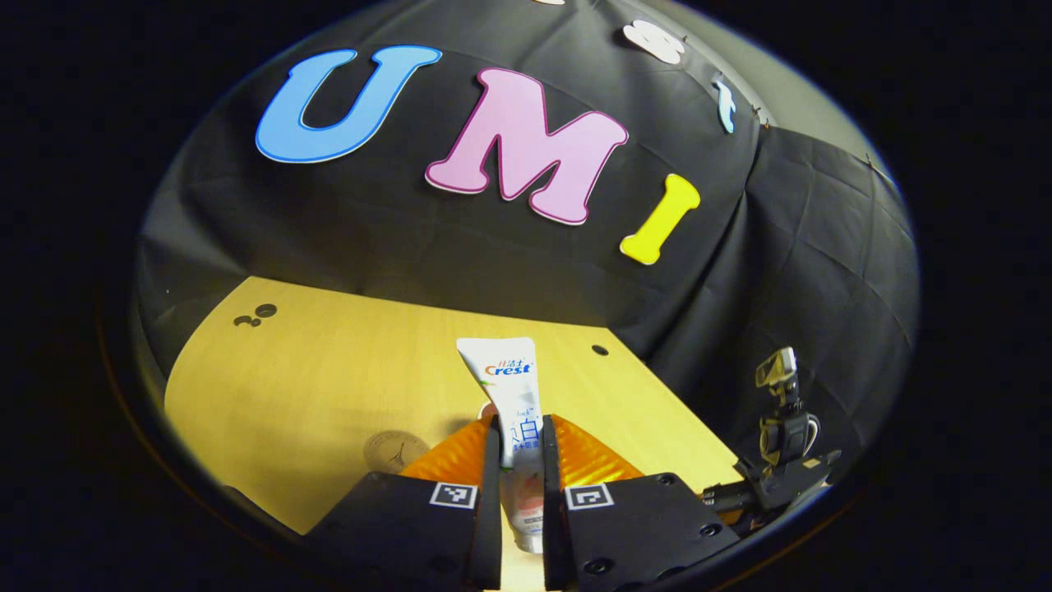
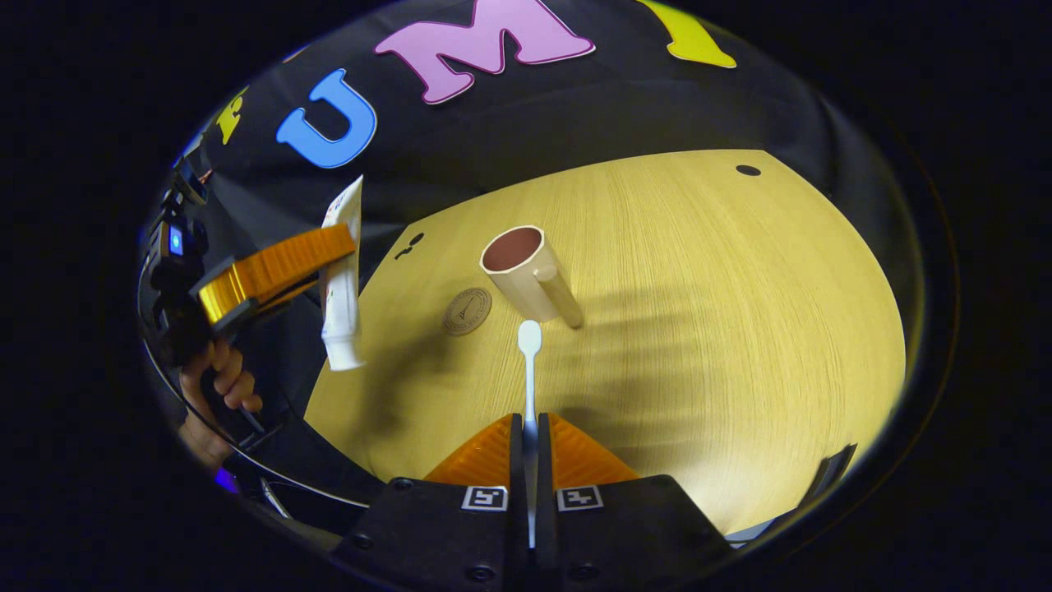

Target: Put the toothbrush and toothpaste on the desktop into the cup, then pick up the cup and place it on the coaster on the desktop.

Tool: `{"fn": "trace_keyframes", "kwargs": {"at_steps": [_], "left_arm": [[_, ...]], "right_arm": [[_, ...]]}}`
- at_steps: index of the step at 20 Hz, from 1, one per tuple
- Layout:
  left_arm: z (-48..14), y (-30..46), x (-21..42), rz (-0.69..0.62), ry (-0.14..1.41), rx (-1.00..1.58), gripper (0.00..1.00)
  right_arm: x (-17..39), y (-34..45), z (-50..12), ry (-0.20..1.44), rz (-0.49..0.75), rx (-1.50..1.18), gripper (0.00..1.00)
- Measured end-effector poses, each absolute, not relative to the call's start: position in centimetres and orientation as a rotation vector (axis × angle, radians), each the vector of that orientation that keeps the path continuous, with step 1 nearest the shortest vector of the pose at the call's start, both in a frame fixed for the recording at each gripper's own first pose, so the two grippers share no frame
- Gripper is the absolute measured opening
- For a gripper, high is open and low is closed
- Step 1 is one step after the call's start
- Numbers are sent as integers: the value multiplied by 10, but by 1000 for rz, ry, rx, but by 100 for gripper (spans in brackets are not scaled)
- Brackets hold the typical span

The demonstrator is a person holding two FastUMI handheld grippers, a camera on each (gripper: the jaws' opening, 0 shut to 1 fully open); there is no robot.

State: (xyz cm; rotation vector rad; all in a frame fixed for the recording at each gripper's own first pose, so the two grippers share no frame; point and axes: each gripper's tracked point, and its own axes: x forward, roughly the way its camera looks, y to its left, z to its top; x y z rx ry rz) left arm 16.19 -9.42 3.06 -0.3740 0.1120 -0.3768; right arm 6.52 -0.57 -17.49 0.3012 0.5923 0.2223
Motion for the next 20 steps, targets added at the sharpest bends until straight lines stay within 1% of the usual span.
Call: {"fn": "trace_keyframes", "kwargs": {"at_steps": [8, 13, 14, 15, 16, 20], "left_arm": [[68, -108, 218, -368, 4, -406, 24], [74, -114, 255, -339, -44, -414, 24], [75, -115, 263, -333, -46, -426, 29], [74, -117, 269, -331, -48, -439, 29], [73, -117, 275, -320, -51, -449, 24], [64, -110, 303, -265, -70, -397, 24]], "right_arm": [[61, -25, -179, 624, 264, 312, 7], [57, -40, -185, 646, 281, 304, 7], [56, -43, -186, 648, 282, 311, 7], [55, -46, -187, 650, 279, 317, 7], [55, -49, -188, 651, 278, 322, 7], [57, -63, -189, 649, 267, 332, 7]]}}
